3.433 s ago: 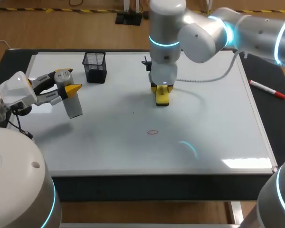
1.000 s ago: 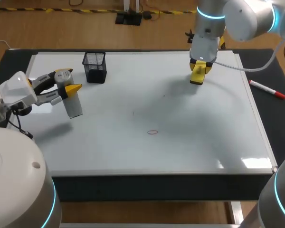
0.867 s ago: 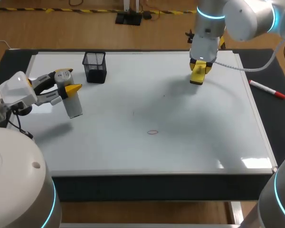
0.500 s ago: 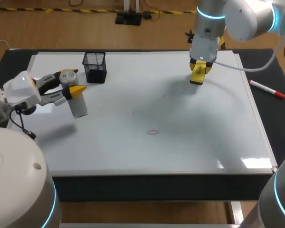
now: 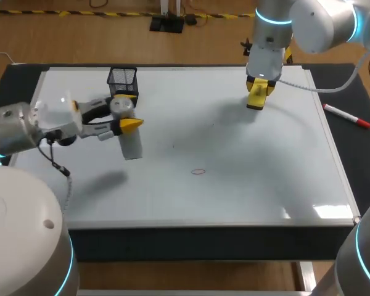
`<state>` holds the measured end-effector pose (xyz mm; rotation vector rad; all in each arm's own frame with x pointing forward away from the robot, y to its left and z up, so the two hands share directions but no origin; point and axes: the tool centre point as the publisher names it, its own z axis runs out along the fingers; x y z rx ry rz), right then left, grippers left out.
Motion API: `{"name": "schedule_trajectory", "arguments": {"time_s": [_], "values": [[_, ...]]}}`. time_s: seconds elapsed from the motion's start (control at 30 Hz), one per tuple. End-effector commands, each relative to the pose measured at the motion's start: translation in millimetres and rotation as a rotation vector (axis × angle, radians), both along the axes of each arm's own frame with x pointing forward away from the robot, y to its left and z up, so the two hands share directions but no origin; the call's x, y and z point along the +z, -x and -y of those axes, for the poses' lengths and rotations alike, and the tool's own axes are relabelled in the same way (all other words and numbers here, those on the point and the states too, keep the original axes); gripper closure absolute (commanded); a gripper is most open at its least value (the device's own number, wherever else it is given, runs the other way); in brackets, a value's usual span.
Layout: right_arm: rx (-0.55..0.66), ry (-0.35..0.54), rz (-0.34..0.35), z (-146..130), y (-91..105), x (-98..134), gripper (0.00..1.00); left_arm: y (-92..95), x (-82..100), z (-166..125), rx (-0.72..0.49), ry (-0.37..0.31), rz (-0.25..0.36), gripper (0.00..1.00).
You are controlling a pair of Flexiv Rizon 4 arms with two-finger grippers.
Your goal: Pick up the inspection probe, press it on each red-marked spot on the whiteboard one by one, put down the probe, pick up the eraser, and wipe off all the red marks.
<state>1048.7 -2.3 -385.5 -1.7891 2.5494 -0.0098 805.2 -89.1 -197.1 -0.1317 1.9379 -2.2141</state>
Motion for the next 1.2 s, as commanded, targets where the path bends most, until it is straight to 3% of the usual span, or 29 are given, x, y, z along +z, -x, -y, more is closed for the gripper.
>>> {"name": "schedule_trajectory", "arguments": {"time_s": [0.03,0.63,1.2], "values": [[0.002,0.003,-0.001,0.6,-1.1,0.8,1.00,-11.8,-10.2,31.7,-0.092,0.006,-0.008,1.00],[0.002,0.003,-0.001,0.6,-1.1,0.8,1.00,9.6,-28.4,117.5,-0.353,0.006,-0.052,1.00],[0.002,0.003,-0.001,0.6,-1.1,0.8,1.00,18.1,-45.7,148.6,-0.436,0.013,-0.085,1.00]]}}
